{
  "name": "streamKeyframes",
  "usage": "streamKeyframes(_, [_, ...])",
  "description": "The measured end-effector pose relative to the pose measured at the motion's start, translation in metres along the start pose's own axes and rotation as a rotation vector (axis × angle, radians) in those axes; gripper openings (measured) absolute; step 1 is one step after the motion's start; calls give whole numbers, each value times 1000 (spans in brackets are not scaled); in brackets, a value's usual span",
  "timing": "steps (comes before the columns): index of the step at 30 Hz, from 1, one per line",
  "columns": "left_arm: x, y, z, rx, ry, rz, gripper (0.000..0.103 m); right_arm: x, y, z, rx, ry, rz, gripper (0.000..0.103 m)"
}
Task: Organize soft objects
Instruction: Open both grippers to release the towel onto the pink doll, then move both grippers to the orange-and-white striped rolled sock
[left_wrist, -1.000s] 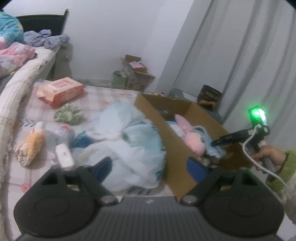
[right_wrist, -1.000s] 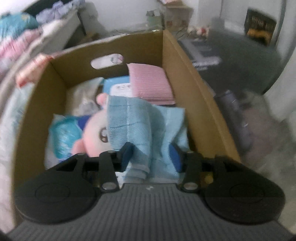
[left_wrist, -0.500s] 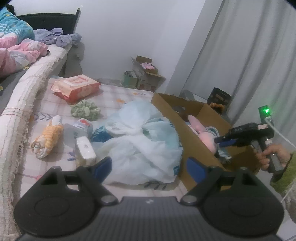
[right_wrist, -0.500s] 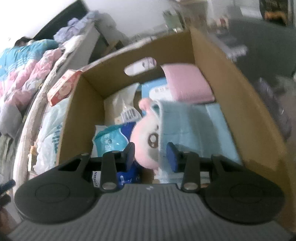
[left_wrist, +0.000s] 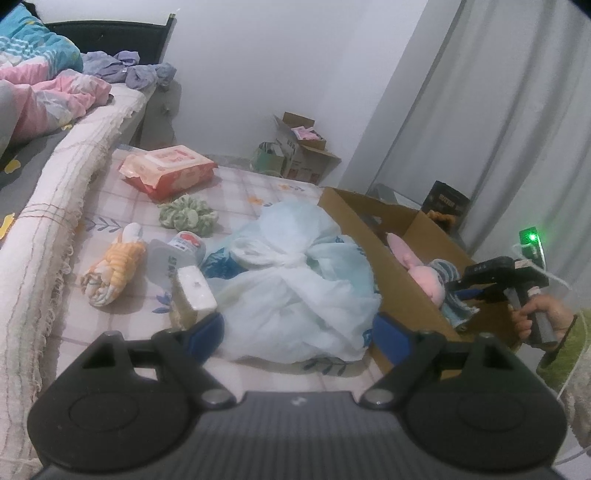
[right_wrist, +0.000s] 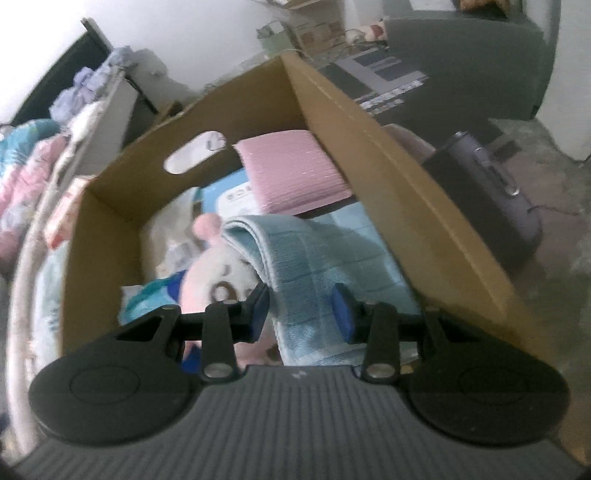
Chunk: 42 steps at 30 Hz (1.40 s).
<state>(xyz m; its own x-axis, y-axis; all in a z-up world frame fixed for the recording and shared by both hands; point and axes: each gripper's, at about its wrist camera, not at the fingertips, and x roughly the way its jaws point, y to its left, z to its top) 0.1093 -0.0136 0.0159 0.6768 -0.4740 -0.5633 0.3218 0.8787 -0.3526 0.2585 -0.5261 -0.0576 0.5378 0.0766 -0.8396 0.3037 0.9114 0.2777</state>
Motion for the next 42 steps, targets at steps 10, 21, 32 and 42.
streamKeyframes(10, [-6, 3, -1, -10, -5, 17, 89, 27, 14, 3, -97, 91, -164, 37])
streamKeyframes(21, [-15, 17, -5, 3, -12, 81, 90, -52, 21, -2, -28, -77, -14, 73])
streamKeyframes(32, [-17, 22, -12, 55, -5, 140, 90, -129, 124, -25, -142, -166, 348, 78])
streamKeyframes(42, [-20, 45, 0, 101, -55, 273, 89, -95, 265, -58, -286, 23, 636, 77])
